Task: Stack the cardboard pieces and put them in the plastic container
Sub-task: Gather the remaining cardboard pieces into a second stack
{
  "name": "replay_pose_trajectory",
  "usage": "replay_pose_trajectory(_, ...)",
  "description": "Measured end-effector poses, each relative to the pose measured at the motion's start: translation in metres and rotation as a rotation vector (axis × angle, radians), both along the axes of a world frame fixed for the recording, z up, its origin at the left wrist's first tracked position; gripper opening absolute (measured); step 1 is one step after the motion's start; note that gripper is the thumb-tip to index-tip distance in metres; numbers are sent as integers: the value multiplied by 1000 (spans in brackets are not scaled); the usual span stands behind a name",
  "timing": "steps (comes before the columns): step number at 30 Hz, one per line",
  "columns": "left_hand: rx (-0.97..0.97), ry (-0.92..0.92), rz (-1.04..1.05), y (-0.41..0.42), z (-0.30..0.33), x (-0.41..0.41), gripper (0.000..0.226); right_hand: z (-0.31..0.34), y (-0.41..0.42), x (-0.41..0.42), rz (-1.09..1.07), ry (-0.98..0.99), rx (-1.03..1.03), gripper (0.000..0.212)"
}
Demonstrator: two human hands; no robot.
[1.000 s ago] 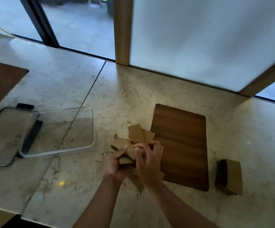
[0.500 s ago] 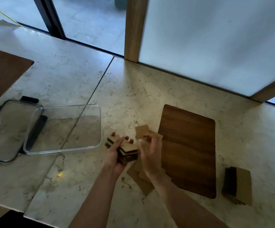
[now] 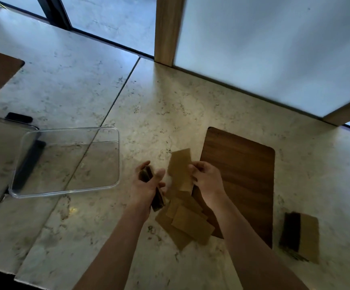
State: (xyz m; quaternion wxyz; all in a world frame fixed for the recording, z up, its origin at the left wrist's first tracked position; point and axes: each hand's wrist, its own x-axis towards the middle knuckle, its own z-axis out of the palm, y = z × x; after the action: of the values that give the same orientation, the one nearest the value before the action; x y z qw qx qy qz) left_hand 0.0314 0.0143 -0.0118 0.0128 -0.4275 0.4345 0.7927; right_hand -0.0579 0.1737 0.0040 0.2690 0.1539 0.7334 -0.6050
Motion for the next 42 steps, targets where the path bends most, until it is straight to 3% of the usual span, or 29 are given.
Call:
replay_pose_trajectory(2,46,10,-121,4,7,-8,62,-1,0,6,113,-61,-82,9)
replay_pose_trajectory(4,108,-28,-152,5,11,-8,46,-3,-2,7,156,28,51,11)
replay_pose_trajectory(7,248,-81,-99,-5,9,1,35,-12,5,-5,240,347,549,20)
replay_pose_trajectory(10,373,-22,-50,-11,6,14,41,-20,10,-11,709,456,963,54)
replay_pose_trajectory(12,328,-21,-30,-11,3,19,38,-20,12,-16,726,486,929,44)
replay_pose_trajectory(14,242,-27,-14,-9,2,23,37,-13,17,-23,526,405,702,31)
replay_pose_trajectory(17,150,-21,-44,1,4,22,73,2,18,-11,175,159,368,26)
replay_pose_trajectory(19,118,-6,-108,10,7,19,89,5,8,14,176,21,195,27)
replay_pose_trajectory(21,60,-24,-134,16,9,16,73,4,0,44,296,53,179,25)
replay_pose_trajectory(23,2,-95,-97,13,10,18,48,4,4,59,324,207,311,34)
replay_pose_trajectory(25,137,-94,-57,5,9,28,35,2,20,65,281,293,428,39)
replay_pose_trajectory(27,257,-48,-84,1,10,39,33,2,31,70,273,216,371,46)
replay_pose_trajectory(29,194,-10,-133,4,12,45,37,4,25,81,206,37,178,44)
replay_pose_trajectory(31,126,13,-181,13,16,49,41,7,14,92,234,-3,113,39)
replay_pose_trajectory(33,80,-20,-238,16,19,53,33,7,9,96,427,86,220,41)
replay_pose_trajectory(35,67,-59,-250,14,18,61,22,5,20,99,629,297,485,40)
replay_pose_trajectory(37,129,-44,-202,8,16,69,26,2,39,99,673,472,720,36)
replay_pose_trajectory(42,80,-32,-102,4,9,84,12,-9,65,108,869,399,896,76)
